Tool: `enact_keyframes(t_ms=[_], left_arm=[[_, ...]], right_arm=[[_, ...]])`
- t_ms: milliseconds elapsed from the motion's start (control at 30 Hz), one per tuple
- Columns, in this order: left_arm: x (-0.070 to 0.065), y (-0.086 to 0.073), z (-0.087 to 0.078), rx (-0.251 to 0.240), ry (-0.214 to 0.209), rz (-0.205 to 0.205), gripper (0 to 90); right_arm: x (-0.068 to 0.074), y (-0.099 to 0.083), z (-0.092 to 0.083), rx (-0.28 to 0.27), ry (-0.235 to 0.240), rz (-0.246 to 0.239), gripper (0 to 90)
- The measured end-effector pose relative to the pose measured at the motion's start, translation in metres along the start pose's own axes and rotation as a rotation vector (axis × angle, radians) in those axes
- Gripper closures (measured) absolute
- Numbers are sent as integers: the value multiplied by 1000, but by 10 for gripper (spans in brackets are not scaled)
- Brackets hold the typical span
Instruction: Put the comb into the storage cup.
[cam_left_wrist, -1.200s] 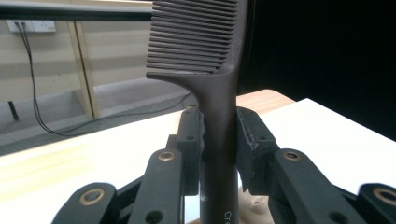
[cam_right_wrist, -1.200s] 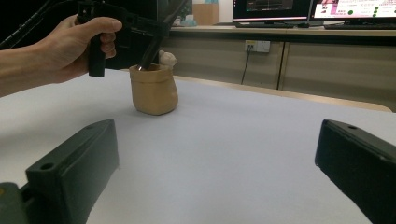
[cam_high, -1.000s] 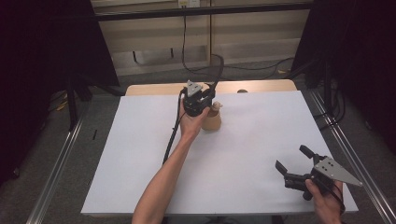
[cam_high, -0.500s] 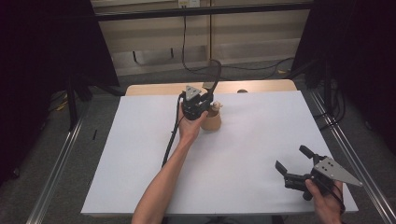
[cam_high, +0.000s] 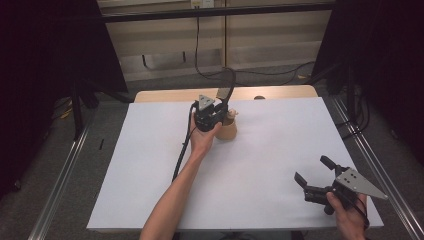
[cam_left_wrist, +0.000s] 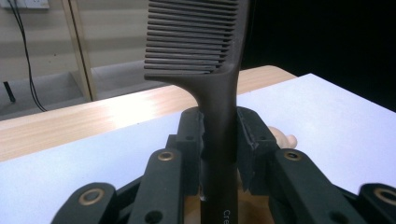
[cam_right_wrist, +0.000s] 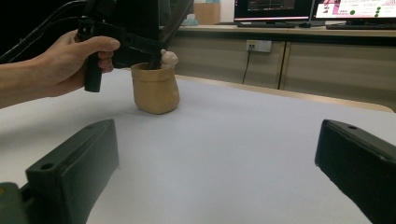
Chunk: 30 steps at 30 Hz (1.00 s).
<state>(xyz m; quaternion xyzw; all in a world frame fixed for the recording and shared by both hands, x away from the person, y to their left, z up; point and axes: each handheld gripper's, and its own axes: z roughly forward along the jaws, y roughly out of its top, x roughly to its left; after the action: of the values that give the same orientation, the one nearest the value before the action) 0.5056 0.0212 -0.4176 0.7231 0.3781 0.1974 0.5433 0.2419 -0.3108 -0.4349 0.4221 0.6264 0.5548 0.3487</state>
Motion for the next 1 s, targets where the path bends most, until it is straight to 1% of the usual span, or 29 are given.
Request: enact_keyframes(t_ms=[100,500,567,700,733,767,833,900,967,1000], left_arm=[[-1,-2,1,20,7,-2,728],[2,-5,1,50,1,-8,724],[1,-5,1,57,5,3,724],[1,-4,0,63,4,11,718],[1,-4,0,75,6,21,713],[1,-3,-1,80,3,24,707],[1,-2,-1,81,6,42,689],[0,-2,-1,82,22,76,647],[1,-2,-1,89,27,67,612],[2,-2,-1,86,23,57,606]], right_arm=[[0,0,0,1,-1,-1,0],[0,0,1,4,3,-5,0],[0,0,1,8,3,-7,0],[1,0,1,8,4,-5,0],[1,0,1,7,4,-5,0],[1,0,1,7,3,-5,0],[1,0,1,8,3,-5,0],[1,0,1,9,3,-4,0],[1,0,1,8,5,-8,0],[1,0,1,7,5,-6,0]])
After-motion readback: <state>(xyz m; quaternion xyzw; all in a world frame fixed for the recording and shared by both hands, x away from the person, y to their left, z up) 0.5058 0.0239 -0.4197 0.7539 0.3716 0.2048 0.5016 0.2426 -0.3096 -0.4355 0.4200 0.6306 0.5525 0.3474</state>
